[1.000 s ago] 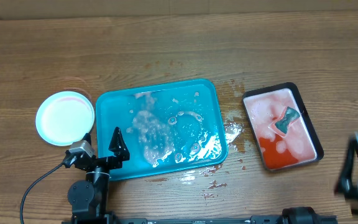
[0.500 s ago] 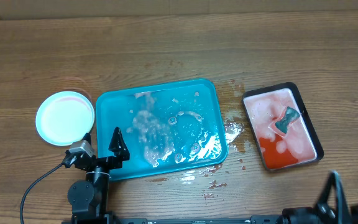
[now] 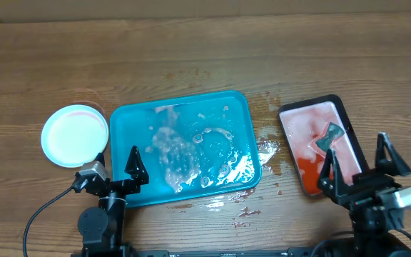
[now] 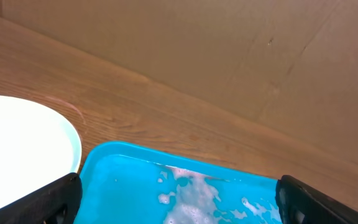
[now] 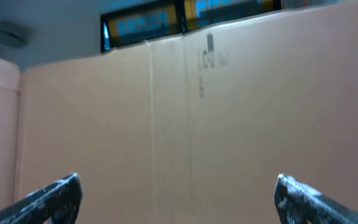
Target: Clean dirty plates on tray and stack at the side
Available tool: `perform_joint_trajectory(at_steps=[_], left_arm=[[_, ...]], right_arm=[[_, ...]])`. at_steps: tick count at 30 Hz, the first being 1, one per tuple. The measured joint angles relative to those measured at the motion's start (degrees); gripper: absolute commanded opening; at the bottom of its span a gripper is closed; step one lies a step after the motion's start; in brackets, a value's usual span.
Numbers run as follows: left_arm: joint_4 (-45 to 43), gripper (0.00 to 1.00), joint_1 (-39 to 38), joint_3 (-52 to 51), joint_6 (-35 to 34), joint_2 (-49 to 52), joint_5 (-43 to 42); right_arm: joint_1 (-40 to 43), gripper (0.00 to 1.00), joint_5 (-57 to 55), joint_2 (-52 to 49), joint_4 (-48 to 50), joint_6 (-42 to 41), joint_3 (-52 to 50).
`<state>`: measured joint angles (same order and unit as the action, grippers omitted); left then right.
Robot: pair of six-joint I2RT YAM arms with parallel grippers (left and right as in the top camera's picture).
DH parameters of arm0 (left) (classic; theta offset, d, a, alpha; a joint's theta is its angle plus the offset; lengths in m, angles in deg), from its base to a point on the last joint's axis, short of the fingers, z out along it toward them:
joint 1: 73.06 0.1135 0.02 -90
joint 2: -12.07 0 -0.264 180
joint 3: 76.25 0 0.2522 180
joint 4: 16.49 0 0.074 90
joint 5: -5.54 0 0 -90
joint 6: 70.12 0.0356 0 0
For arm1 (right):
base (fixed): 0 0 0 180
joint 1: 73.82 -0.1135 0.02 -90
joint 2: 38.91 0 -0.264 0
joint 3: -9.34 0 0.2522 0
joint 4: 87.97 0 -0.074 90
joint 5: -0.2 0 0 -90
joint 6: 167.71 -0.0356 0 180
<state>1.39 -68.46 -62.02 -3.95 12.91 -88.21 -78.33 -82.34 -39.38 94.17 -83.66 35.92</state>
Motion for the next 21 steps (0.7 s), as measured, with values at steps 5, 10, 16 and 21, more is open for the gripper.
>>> perform_joint_trajectory(at_steps=[5,10,16,21], left_arm=[[0.00,1.00,0.00,0.00,0.00,0.00,0.02],[0.00,0.99,0.00,0.00,0.00,0.00,0.15],[0.00,0.99,0.00,0.00,0.00,0.00,0.15],[0.00,1.00,0.00,0.00,0.00,0.00,0.17]], right_arm=[[0.00,1.00,0.72,-0.02,10.67,-0.02,-7.61],[0.00,1.00,1.11,-0.02,12.74,0.02,-10.67],[0.00,1.00,1.16,-0.02,7.04,0.00,-11.76],[0.00,1.00,1.31,-0.02,-3.58,0.00,-11.78]])
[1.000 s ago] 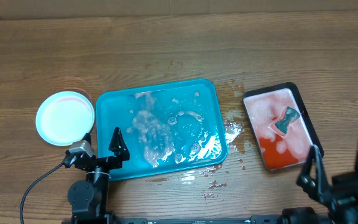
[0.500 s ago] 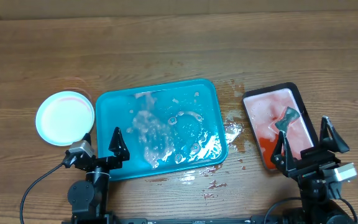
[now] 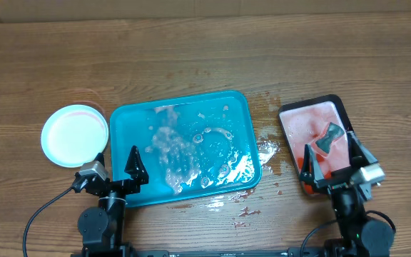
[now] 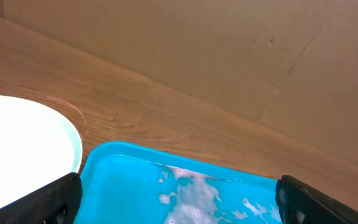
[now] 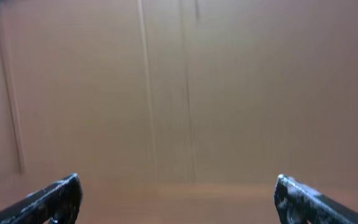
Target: Clean dirty plates on tray and stack at the side
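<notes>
A white plate [image 3: 75, 135] [image 4: 17, 149] lies on the table left of the blue tray [image 3: 184, 146] [image 4: 135, 186], which holds foam and water and no plate. My left gripper [image 3: 118, 163] [image 4: 178, 198] stands open at the tray's near left corner, nothing between its fingers. My right gripper [image 3: 332, 158] [image 5: 178, 198] is open over the near end of a black tray [image 3: 321, 143] with a pink wet surface and a dark sponge [image 3: 330, 135]. The right wrist view is blurred and shows only the cardboard wall.
Spilled water and foam flecks [image 3: 266, 153] lie on the wood between the two trays and in front of the blue tray. A cardboard wall [image 4: 229, 56] stands behind the table.
My right gripper has moved left and a little farther from the table's near edge, from the black tray's near right corner to over its near end, and its camera tilted down. The left arm is unmoved.
</notes>
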Available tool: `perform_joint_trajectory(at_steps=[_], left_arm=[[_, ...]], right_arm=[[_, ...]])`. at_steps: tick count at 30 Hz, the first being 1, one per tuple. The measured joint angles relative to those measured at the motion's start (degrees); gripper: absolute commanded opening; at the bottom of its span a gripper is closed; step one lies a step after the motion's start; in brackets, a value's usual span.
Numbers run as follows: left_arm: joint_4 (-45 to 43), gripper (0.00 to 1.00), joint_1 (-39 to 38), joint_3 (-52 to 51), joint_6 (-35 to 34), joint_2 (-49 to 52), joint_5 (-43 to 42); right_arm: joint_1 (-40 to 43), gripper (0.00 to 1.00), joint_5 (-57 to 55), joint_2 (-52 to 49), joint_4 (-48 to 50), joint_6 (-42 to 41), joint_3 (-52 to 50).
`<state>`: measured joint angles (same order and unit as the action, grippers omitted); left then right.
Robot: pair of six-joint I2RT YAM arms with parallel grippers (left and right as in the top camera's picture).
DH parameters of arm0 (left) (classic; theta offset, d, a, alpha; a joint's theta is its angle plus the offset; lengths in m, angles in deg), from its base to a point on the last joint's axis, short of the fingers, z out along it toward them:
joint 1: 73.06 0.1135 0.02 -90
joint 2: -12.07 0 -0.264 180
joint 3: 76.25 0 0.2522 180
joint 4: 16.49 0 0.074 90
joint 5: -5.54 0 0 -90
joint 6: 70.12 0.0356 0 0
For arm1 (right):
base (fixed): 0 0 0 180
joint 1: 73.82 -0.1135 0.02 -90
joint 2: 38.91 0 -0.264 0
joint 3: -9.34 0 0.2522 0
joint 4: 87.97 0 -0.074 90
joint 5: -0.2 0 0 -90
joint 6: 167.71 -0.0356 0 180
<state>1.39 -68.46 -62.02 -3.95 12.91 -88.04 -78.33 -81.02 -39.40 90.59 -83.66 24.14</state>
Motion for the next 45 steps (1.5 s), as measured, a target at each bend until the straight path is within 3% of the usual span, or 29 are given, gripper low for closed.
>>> perform_joint_trajectory(at_steps=[4,9,45], left_arm=[[0.00,1.00,0.00,0.00,0.00,0.00,0.00],[0.00,0.99,0.00,0.00,0.00,0.00,0.00],[0.00,1.00,0.00,0.00,0.00,0.00,0.00]], right_arm=[[0.00,1.00,0.24,-0.04,-10.27,-0.04,0.00],[0.00,1.00,0.22,-0.11,-16.46,0.00,0.00],[0.00,1.00,0.17,-0.09,-16.48,0.00,0.00]])
